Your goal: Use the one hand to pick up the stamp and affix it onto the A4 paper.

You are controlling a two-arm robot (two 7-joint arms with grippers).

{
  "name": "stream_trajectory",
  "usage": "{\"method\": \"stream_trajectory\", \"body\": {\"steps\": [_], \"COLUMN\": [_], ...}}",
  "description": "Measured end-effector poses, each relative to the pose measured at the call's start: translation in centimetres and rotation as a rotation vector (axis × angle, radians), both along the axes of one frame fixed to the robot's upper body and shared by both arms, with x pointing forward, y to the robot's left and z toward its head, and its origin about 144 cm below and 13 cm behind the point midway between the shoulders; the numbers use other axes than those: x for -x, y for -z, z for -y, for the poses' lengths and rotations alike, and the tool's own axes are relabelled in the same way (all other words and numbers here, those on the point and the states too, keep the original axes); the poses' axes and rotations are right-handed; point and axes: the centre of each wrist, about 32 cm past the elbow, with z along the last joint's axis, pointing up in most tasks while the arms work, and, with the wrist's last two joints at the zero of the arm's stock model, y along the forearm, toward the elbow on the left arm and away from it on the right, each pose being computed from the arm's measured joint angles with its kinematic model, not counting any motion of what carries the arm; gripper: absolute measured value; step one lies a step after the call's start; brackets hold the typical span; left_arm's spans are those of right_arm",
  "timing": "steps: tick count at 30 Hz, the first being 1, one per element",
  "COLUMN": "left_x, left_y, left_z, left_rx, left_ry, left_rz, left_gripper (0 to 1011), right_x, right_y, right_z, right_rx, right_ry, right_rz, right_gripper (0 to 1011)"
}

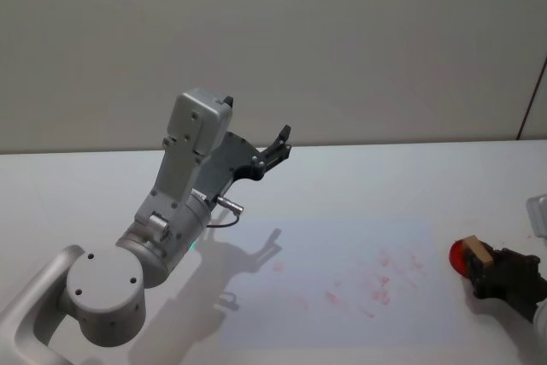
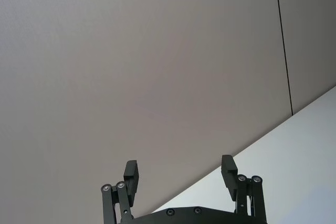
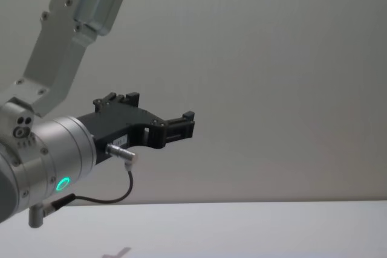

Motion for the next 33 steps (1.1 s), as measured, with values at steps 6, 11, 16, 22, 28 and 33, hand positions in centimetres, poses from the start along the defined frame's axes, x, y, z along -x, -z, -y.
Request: {"method": "stream_trajectory", "body": {"steps": [6, 11, 16, 22, 28, 33], "left_x": [0.0, 0.0, 0.0, 0.0, 0.0, 0.0], "left_y": [0.0, 0.0, 0.0, 0.0, 0.0, 0.0], "left_z": [0.0, 0.0, 0.0, 0.0, 0.0, 0.0], "left_rx": [0.000, 0.000, 0.000, 0.000, 0.000, 0.000], "left_ry": [0.000, 0.000, 0.000, 0.000, 0.000, 0.000], "left_rz": [0.000, 0.000, 0.000, 0.000, 0.000, 0.000], "left_gripper": [1001, 1001, 1001, 1001, 1001, 1001], "right_x": [-0.1, -0.2, -0.4, -0.7, -1.0, -1.4], "right_y": [0.0, -0.2, -1.2, -2.8, -4.2, -4.9], "right_z": [-0.2, -0.4, -0.8, -1.4, -2.3, -3.5], "right_rx": [-0.004, -0.012, -0.036, -0.074, -0.110, -0.127], "right_ry": [-0.003, -0.011, -0.033, -0.067, -0.117, -0.167], "right_rz": [0.009, 0.024, 0.067, 0.121, 0.162, 0.177], "right_gripper": [220, 221, 220, 221, 220, 220]}}
